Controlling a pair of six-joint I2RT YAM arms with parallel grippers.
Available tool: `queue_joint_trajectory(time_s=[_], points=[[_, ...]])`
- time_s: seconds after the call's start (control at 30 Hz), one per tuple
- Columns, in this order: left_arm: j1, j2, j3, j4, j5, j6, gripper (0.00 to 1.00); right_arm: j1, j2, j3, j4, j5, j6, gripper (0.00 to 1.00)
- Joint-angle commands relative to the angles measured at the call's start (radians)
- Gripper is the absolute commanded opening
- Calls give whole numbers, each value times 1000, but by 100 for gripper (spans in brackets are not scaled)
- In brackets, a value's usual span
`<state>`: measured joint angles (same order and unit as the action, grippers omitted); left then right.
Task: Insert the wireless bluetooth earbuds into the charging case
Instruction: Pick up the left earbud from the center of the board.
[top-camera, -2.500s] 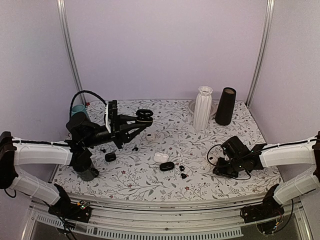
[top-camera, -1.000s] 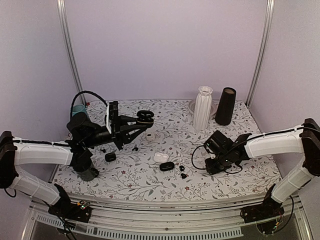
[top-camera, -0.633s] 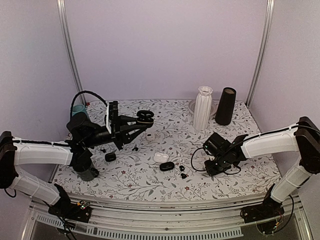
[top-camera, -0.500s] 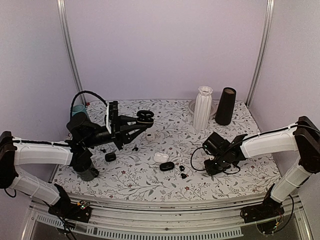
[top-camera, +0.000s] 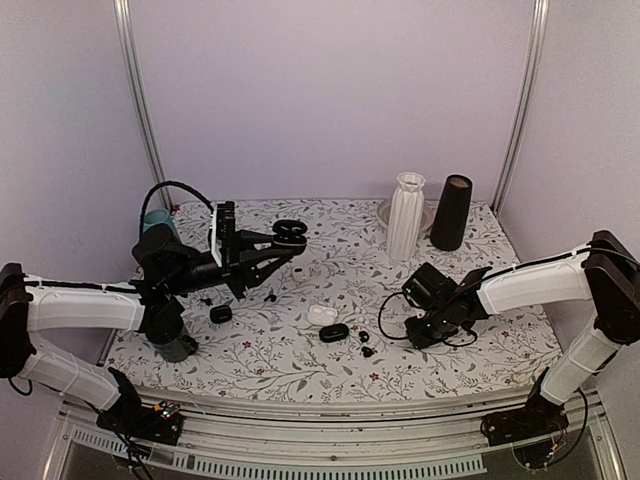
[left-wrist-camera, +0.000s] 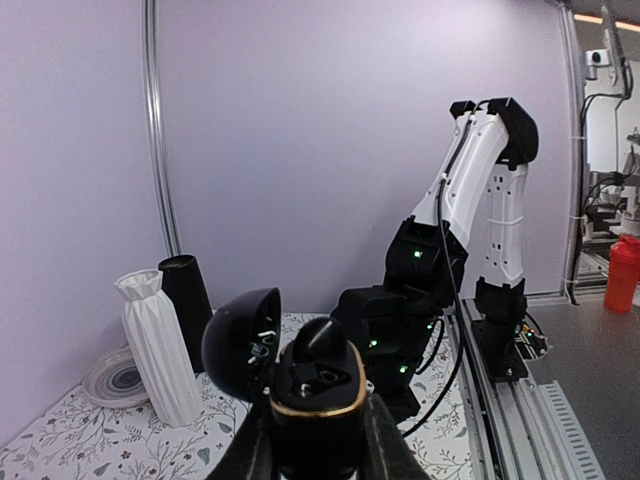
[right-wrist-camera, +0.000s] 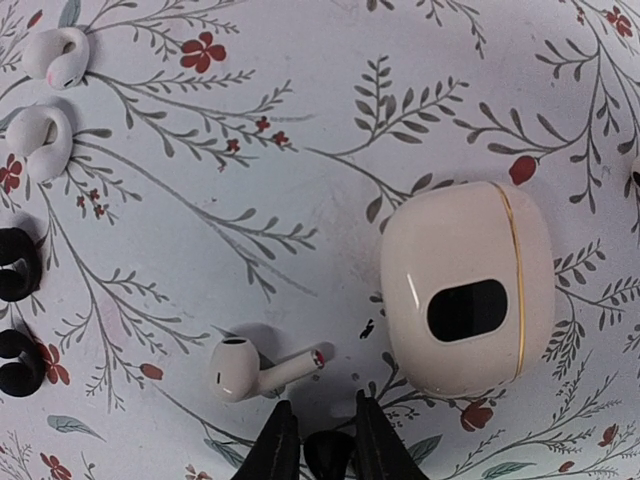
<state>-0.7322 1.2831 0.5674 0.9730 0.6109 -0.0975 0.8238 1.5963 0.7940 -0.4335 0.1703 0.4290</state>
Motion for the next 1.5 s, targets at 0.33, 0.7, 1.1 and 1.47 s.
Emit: queue_joint_trajectory(time_s=[0.33,0.7,1.1,1.47], points=[[-13,-10,4,9,-3,4,0,-3,7,-30,-33,-35,44,25],[-14,-1,7,20,3,2,0,-3,-9,-28,-75,-46,93,23],[-13,-9,-4,24,0,2,0,21,12,51,-170,-68,182,23],[-14,-32,-16,18,-5,3,0,6,82,97,-158,2,176,24]])
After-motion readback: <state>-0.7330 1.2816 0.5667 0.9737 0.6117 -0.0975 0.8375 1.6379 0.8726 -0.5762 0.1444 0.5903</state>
